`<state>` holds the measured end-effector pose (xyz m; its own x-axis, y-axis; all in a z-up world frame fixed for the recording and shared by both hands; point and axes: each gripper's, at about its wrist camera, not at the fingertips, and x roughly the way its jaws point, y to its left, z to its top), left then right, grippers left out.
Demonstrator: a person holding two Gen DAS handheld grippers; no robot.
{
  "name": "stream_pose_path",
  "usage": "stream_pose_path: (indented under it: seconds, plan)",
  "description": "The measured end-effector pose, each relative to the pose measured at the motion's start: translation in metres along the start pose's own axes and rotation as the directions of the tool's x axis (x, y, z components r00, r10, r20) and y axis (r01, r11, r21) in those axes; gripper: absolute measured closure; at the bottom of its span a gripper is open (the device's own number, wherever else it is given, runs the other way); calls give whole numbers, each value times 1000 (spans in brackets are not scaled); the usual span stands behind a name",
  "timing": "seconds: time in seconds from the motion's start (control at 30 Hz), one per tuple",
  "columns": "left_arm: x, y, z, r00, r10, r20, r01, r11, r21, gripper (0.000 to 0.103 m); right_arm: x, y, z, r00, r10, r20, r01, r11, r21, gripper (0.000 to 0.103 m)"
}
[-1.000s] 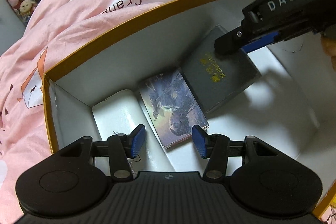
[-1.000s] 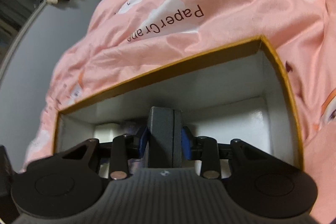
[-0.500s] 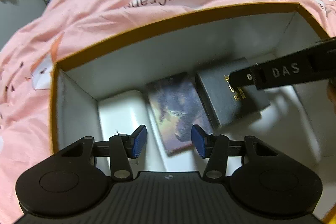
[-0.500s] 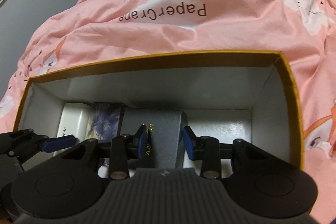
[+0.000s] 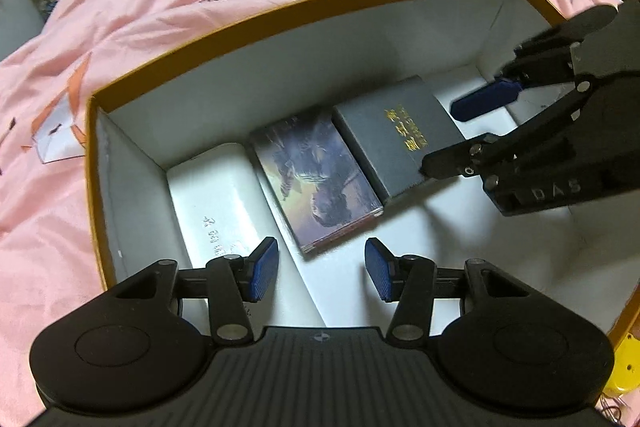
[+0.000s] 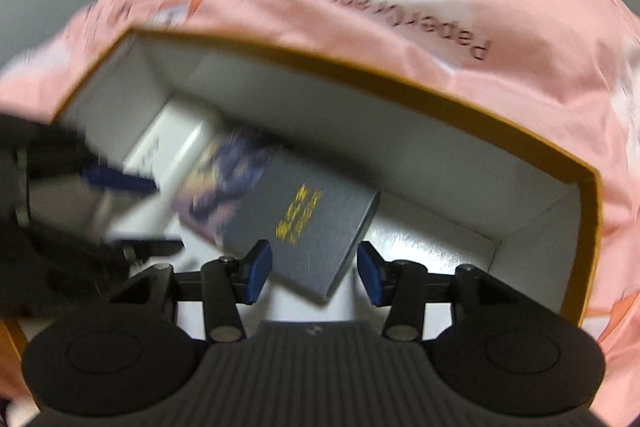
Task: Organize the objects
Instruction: 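Withdraw both tools from the orange box toward the loose items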
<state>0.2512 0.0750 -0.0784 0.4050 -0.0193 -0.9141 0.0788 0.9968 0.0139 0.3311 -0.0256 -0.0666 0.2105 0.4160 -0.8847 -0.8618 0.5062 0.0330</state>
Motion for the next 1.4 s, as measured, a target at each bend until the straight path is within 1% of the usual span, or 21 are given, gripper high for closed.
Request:
stream_pose_path:
  seconds: [0.03, 0.13, 0.2, 0.27, 0.43, 0.5, 0.57, 0.67, 0.73, 0.8, 0.87, 0.97, 1.03, 1.1, 1.2, 1.3, 1.33, 1.4]
  plan:
    - [0, 0, 1, 1000, -10, -1, 10, 1000, 1, 39, 0, 2, 0, 1000, -4, -3, 4, 1000, -30, 52]
    - [1, 3, 3, 1000, -21, 0, 21, 1000, -15, 39, 0, 7, 2, 1000, -8, -21, 5, 991, -131, 51]
    - [1, 4, 4, 1000, -15, 4, 15, 1000, -18, 39, 1, 12, 1, 999, -17, -40, 9, 979, -206, 51]
    - [2, 3, 4, 1000, 6, 14, -6, 1000, 1, 39, 2, 13, -2, 998, -19, -52, 5, 969, -245, 52]
    - [5, -2, 6, 995, 91, 34, -93, 995, 40, 45, 4, 14, -4, 999, -35, -20, 29, 966, -255, 52]
    - [5, -2, 5, 994, 105, 42, -107, 993, 42, 46, 4, 16, -3, 999, -41, 0, 39, 964, -264, 53]
    - [5, -2, 5, 994, 103, 45, -105, 994, 38, 46, 5, 17, -1, 998, -58, 15, 60, 963, -263, 54]
    - [4, 1, 4, 994, 92, 59, -94, 995, 30, 48, 9, 14, 3, 998, -56, 3, 55, 975, -214, 54]
    - [1, 2, 3, 994, 76, 75, -78, 997, 23, 48, 9, 14, 2, 998, -59, 6, 58, 976, -212, 54]
    - [-6, 3, 1, 994, 58, 96, -59, 998, -1, 47, 7, 15, 1, 998, -63, 7, 63, 976, -209, 55]
    - [-16, 4, 1, 991, 52, 121, -49, 998, -26, 47, 2, 16, 1, 999, -53, 9, 53, 982, -182, 55]
    - [-37, 2, -2, 984, 31, 176, -20, 998, -62, 47, -19, 19, -3, 997, -46, 56, 52, 990, -129, 55]
    - [-57, -2, -9, 974, 2, 226, 17, 997, -79, 47, -40, 22, -9, 994, -35, 99, 42, 997, -68, 55]
    - [-77, -8, -19, 964, -37, 265, 63, 994, -89, 47, -65, 27, -21, 989, -24, 149, 22, 1000, 12, 55]
    - [-99, -20, -36, 948, -90, 304, 126, 987, -100, 47, -99, 36, -48, 976, -37, 214, 14, 994, 110, 55]
    - [-115, -29, -54, 936, -149, 319, 191, 976, -103, 48, -131, 48, -80, 964, -46, 262, -1, 984, 176, 57]
    - [-117, -32, -59, 932, -171, 319, 213, 972, -102, 49, -141, 52, -91, 961, -48, 274, -7, 980, 196, 61]
    - [-120, -39, -71, 926, -217, 309, 260, 960, -104, 50, -152, 59, -112, 958, -50, 283, -19, 972, 235, 63]
